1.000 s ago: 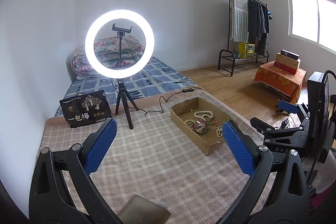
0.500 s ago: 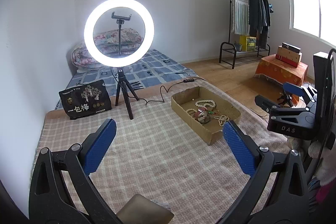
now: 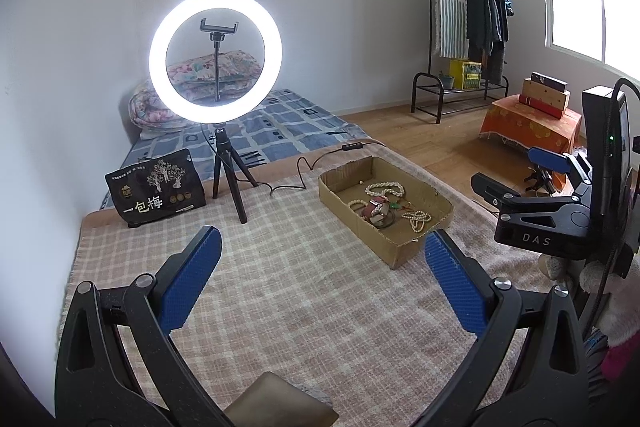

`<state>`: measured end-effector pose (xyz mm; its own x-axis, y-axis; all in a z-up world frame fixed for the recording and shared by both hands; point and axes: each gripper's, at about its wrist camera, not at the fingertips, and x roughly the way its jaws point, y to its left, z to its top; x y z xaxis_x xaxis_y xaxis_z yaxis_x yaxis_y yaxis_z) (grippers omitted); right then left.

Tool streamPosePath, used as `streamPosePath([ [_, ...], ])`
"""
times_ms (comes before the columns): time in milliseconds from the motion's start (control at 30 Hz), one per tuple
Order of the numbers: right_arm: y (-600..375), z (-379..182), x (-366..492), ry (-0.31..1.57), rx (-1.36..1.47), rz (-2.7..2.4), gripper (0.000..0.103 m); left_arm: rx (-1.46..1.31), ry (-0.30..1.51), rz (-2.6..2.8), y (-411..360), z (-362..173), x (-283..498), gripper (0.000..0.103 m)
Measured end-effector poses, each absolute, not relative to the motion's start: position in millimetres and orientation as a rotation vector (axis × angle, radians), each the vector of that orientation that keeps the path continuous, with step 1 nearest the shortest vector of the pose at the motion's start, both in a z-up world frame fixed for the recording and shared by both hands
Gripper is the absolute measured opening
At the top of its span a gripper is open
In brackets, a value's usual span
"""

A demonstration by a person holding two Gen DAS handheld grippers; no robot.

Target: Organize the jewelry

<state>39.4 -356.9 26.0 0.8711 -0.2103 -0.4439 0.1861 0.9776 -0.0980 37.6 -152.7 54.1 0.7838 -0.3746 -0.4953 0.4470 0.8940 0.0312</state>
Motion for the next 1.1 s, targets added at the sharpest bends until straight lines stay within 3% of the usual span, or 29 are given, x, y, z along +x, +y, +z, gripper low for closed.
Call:
streamPosePath([
  [1100, -354.0, 21.0, 41.4, 0.483, -0.064, -0.195, 0.103, 0.156, 0.507, -0.459, -160.2, 49.9, 33.1, 0.103],
])
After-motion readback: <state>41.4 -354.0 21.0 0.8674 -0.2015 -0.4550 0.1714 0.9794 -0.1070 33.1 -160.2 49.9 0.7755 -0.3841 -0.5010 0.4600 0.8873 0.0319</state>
